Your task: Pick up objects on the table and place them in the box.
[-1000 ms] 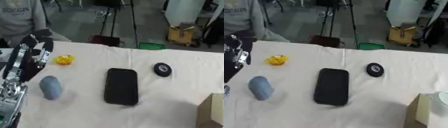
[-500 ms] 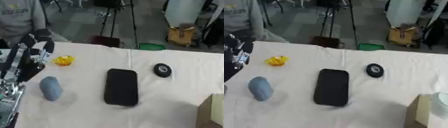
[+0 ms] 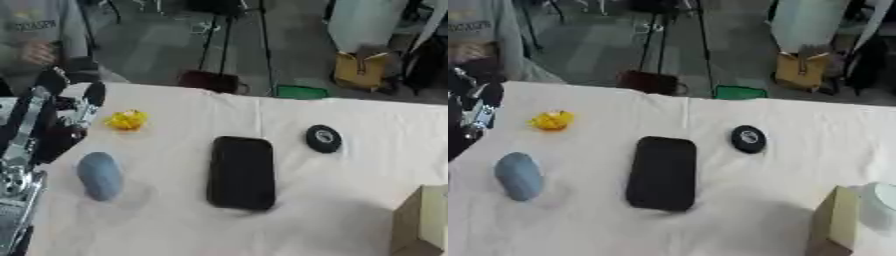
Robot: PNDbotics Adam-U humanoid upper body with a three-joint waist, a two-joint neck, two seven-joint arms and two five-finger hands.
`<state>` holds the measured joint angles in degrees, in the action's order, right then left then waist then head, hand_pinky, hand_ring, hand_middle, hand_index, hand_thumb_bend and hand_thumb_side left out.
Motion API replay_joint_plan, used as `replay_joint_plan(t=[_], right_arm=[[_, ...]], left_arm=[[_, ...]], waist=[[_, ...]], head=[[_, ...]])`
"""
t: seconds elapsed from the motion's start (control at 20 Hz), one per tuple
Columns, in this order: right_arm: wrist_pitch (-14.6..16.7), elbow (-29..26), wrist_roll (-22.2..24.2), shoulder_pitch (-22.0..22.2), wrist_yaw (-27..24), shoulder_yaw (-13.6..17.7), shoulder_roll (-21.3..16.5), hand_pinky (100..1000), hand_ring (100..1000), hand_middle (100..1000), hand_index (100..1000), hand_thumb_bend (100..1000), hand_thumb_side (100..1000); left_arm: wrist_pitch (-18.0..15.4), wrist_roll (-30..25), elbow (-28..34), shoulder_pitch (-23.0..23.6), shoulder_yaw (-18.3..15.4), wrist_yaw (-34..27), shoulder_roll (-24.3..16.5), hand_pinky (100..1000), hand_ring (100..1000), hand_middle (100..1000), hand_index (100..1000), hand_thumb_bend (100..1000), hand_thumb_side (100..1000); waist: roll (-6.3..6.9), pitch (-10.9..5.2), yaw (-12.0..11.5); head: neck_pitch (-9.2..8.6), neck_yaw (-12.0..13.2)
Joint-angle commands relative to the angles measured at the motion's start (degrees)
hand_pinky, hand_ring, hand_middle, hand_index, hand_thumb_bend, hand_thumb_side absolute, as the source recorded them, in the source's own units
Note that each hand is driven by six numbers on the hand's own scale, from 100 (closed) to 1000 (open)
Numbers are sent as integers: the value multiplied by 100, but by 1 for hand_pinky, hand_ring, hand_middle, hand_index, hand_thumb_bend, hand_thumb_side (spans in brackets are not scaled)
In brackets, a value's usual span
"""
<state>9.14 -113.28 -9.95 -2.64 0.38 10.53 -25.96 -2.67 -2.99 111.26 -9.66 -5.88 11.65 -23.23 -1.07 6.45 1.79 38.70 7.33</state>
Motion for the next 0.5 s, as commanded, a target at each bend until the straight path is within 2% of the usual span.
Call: replay_joint_plan(t=[0.05,0.1,0.3,0.5], right_arm=[[2,-131,21,-28,-23,38,-122,595,596,765,844,594,571],[2,-131,21,-27,-22,38,-124,595,596,765,844,594,571],[-2,-131,23,-21,-16,38,-130,595,596,765,844,594,571],[2,-131,23,-28,-19,39,-131,595,596,765,844,594,571]], left_arm=[[57,-212,139,26,-87,171,-365,198,786,780,873,334,574],[83,-287,145,49,-97,227,-422,189,794,791,881,305,568],[213,-699,211,198,-162,691,-759,185,797,796,888,325,563],[214,-536,290,199,-187,622,-741,188,790,787,880,329,557]], waist=[[18,-58,1],[21,-58,1],[42,-62,-3],[39,-60,1]], head=[[57,-46],[59,-54],[33,-74],[-45,-21]])
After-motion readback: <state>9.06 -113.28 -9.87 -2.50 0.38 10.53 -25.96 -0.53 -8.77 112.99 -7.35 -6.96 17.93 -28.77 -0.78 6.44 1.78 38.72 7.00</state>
